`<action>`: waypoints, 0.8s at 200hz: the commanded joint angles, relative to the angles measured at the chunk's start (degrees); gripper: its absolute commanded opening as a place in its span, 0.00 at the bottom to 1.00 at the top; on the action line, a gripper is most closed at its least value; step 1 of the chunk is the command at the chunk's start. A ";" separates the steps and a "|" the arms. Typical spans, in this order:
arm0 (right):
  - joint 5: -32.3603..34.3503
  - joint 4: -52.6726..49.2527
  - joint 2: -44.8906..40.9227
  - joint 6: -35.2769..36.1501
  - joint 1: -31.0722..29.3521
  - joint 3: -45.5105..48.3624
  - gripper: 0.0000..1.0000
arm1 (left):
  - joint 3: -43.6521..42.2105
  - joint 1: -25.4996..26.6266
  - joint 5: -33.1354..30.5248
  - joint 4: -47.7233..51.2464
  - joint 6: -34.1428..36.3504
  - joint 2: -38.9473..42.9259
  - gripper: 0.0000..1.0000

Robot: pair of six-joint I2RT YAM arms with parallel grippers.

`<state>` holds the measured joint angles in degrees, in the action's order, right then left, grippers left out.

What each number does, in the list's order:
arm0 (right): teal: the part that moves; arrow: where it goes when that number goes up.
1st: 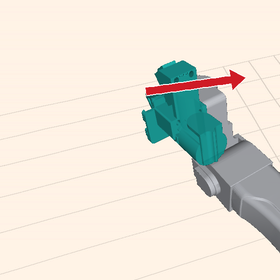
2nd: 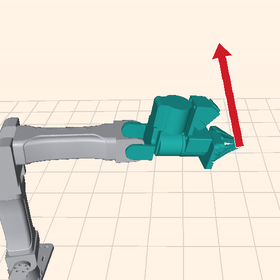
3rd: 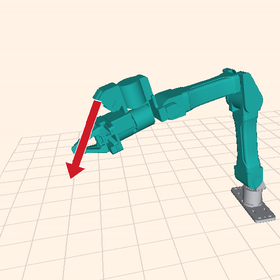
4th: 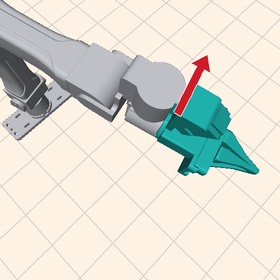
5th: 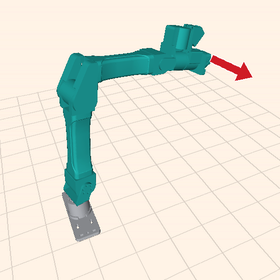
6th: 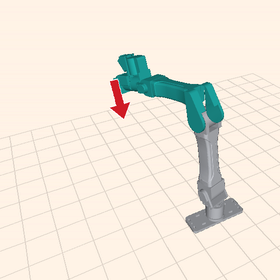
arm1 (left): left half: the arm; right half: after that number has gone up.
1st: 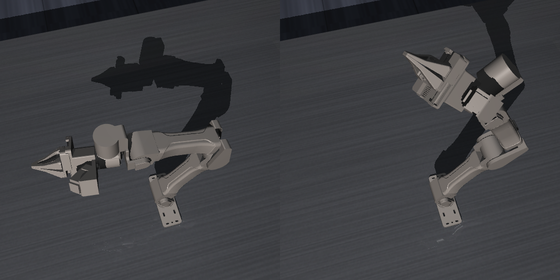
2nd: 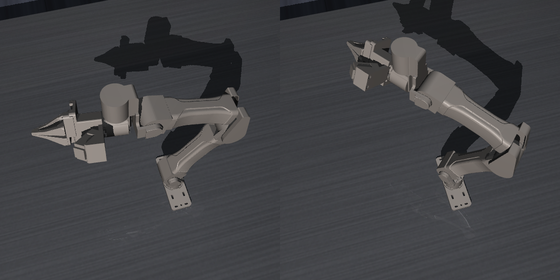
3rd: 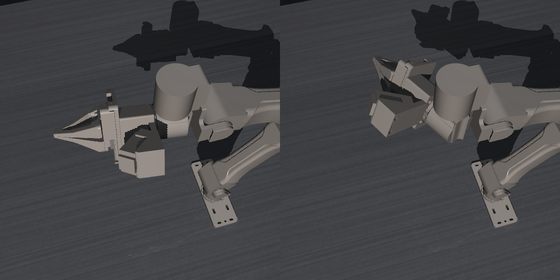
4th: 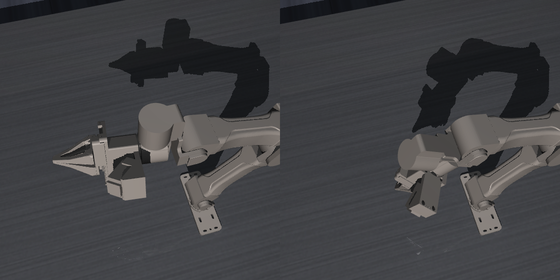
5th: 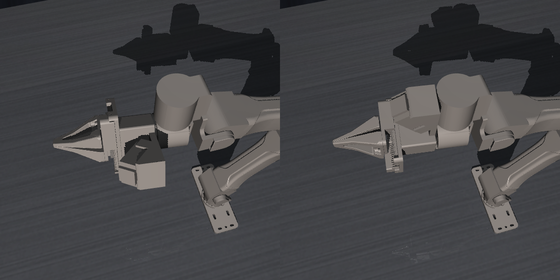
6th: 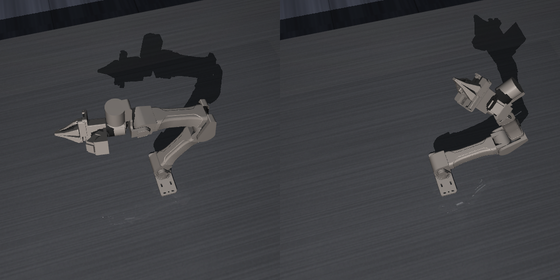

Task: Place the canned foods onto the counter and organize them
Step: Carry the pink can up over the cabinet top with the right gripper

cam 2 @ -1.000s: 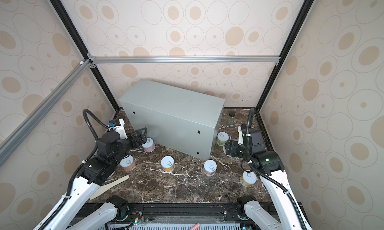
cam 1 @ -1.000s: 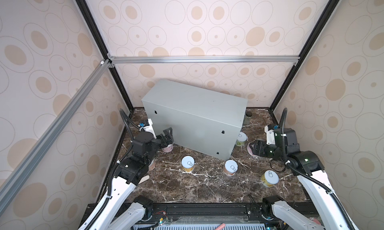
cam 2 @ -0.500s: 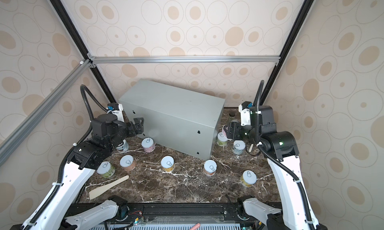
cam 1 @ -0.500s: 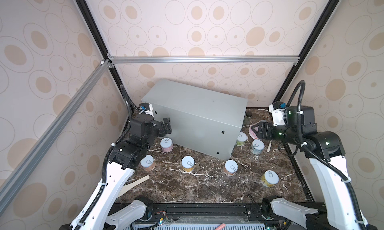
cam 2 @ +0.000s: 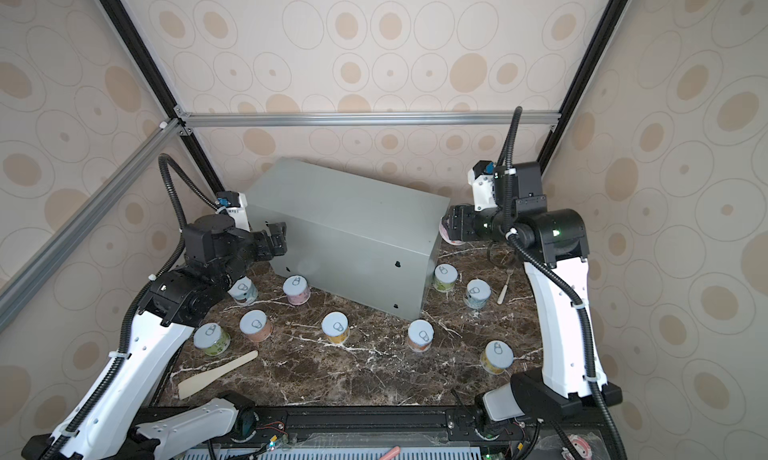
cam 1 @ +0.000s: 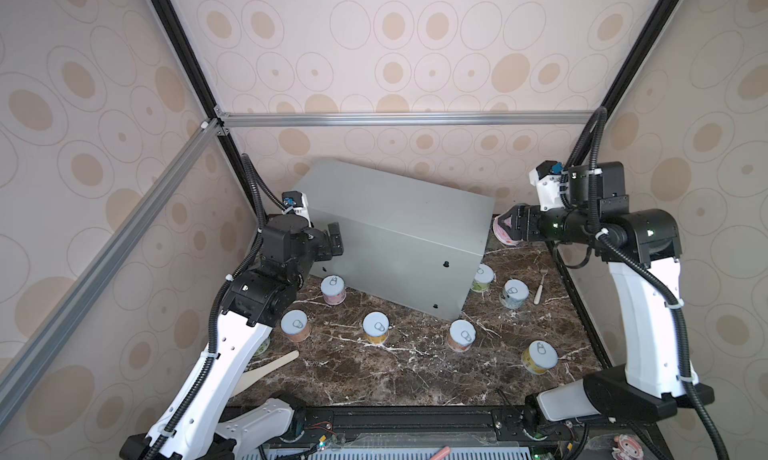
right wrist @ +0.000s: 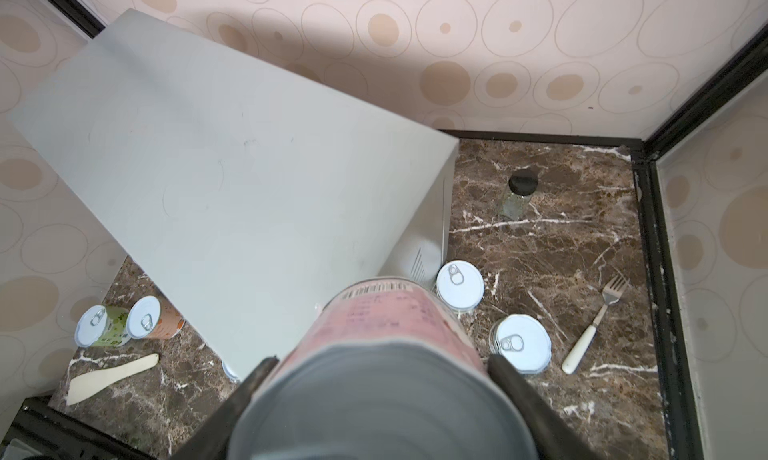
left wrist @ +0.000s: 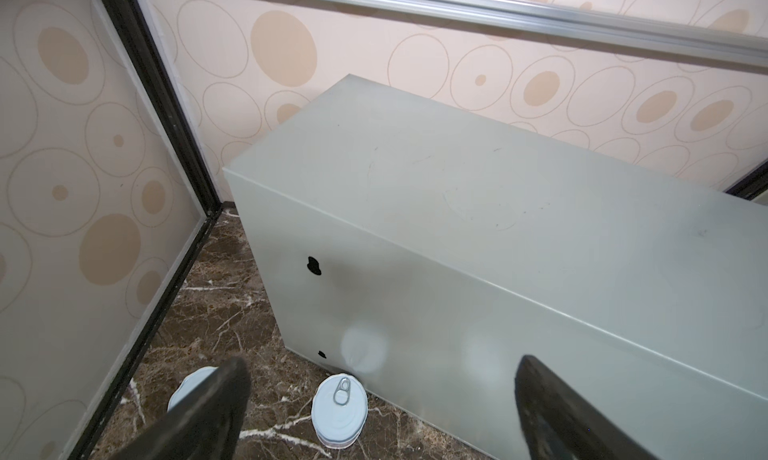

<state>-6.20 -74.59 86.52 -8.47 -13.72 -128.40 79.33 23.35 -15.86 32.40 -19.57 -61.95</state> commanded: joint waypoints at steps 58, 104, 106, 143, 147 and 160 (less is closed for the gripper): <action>4.07 -3.28 15.97 3.81 -7.10 -21.58 0.44 | -7.99 0.11 7.91 -11.51 -1.24 -0.18 0.99; 6.06 -3.85 21.65 4.28 -8.62 -24.11 0.43 | -13.08 0.16 9.00 -14.91 -2.03 -0.89 0.99; 6.14 -3.82 21.80 4.37 -8.65 -24.18 0.44 | -13.24 0.12 9.07 -14.96 -2.04 -0.87 0.99; 6.98 -4.21 24.61 4.45 -9.12 -25.58 0.68 | -14.86 0.38 8.17 -15.04 -1.09 -0.29 0.99; 7.06 -4.24 24.77 4.48 -9.14 -25.54 0.70 | -15.01 0.40 8.13 -15.09 -1.13 -0.19 0.99; 7.14 -4.26 25.43 4.49 -9.23 -25.67 0.74 | -15.55 0.42 8.12 -15.18 -1.15 0.12 0.99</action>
<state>-0.34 -78.00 110.21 -4.97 -22.50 -152.97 64.27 23.38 -7.60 18.87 -20.60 -63.33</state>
